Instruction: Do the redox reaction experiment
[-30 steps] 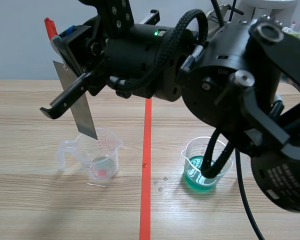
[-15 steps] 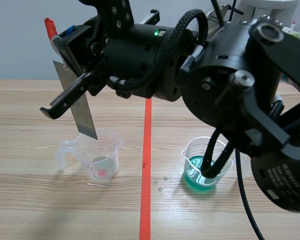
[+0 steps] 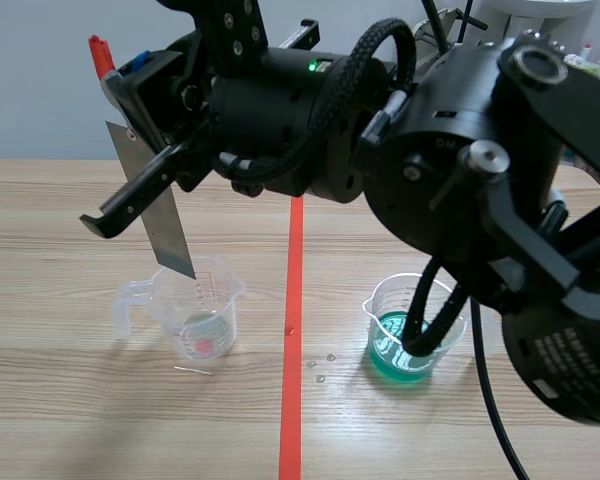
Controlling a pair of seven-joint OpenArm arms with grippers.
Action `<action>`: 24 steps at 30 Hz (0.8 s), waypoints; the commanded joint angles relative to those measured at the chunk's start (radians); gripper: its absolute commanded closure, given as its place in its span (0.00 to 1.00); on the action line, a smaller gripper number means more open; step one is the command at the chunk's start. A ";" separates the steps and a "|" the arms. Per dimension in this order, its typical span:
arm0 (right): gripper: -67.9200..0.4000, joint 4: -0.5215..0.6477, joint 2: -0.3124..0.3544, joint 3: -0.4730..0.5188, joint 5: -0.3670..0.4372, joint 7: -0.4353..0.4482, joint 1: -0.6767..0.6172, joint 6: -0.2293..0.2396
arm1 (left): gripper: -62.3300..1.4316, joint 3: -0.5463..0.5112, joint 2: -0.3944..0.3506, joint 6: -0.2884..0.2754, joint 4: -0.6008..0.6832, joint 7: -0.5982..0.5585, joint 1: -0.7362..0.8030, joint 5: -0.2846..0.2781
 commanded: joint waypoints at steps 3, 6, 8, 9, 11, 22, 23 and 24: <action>0.97 0.010 -0.001 0.010 0.008 0.015 0.025 -0.004 | 0.04 0.001 0.002 0.003 0.017 -0.014 0.001 -0.010; 0.97 0.010 -0.001 0.010 0.008 0.015 0.025 -0.004 | 0.04 0.001 0.002 0.003 0.017 -0.014 0.001 -0.010; 0.97 0.010 -0.001 0.010 0.008 0.015 0.025 -0.004 | 0.04 0.001 0.002 0.003 0.017 -0.014 0.001 -0.010; 0.97 0.010 -0.001 0.010 0.008 0.015 0.025 -0.004 | 0.04 0.001 0.002 0.003 0.017 -0.014 0.001 -0.010; 0.97 0.010 -0.001 0.010 0.008 0.015 0.025 -0.004 | 0.04 0.001 0.002 0.003 0.017 -0.014 0.001 -0.010; 0.97 0.018 0.039 0.033 0.028 0.031 0.016 -0.008 | 0.04 0.001 0.002 0.003 0.017 -0.014 0.001 -0.010; 0.97 0.021 0.049 0.037 0.038 0.032 0.014 -0.008 | 0.04 0.001 0.002 0.003 0.017 -0.014 0.001 -0.010; 0.97 0.024 0.061 0.044 0.050 0.034 0.010 -0.008 | 0.04 0.001 0.002 0.003 0.017 -0.014 0.001 -0.010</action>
